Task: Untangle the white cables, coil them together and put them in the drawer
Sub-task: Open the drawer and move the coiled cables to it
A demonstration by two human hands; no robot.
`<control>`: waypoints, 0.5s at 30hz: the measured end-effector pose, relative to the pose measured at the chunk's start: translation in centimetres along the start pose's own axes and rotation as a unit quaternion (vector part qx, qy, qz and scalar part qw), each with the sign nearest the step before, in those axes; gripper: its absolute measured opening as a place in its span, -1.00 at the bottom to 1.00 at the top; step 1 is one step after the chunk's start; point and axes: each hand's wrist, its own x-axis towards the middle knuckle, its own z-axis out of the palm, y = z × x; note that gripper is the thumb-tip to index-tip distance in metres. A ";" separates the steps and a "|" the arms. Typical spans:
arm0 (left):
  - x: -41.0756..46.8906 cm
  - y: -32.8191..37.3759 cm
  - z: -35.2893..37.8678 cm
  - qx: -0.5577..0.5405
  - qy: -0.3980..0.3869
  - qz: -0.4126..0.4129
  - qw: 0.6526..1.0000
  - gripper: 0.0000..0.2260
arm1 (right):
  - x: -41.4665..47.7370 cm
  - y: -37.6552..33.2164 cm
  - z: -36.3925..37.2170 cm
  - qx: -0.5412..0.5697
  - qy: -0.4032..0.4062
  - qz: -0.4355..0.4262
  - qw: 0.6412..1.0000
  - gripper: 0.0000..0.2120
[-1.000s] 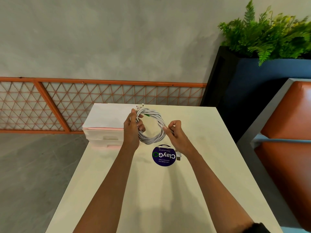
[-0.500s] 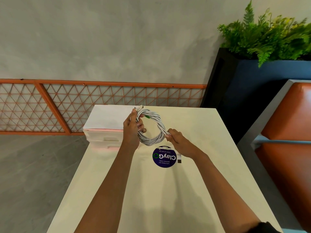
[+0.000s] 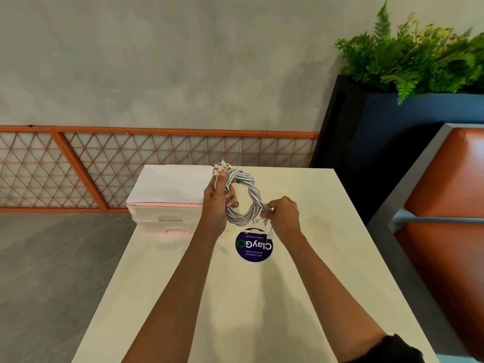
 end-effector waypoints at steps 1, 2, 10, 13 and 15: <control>0.0 0.0 0.0 -0.010 -0.001 -0.002 1.000 -0.76 | 0.0 0.0 0.0 0.016 0.001 0.006 1.000 -0.86; 0.0 0.0 0.0 -0.022 -0.001 -0.005 1.000 -0.77 | 0.0 0.0 0.0 0.035 0.000 0.008 0.999 -0.86; 0.2 -0.4 -1.2 -0.100 0.027 -0.039 0.994 -0.74 | -0.5 0.0 -0.3 0.080 -0.079 -0.030 0.993 -0.84; 0.1 -0.3 -1.4 -0.137 0.042 -0.039 0.989 -0.68 | -0.9 0.0 0.0 0.064 -0.092 -0.061 0.992 -0.79; 0.1 -0.4 -1.6 -0.171 0.046 -0.043 0.983 -0.66 | -1.3 -0.1 0.4 0.064 -0.108 -0.062 0.990 -0.85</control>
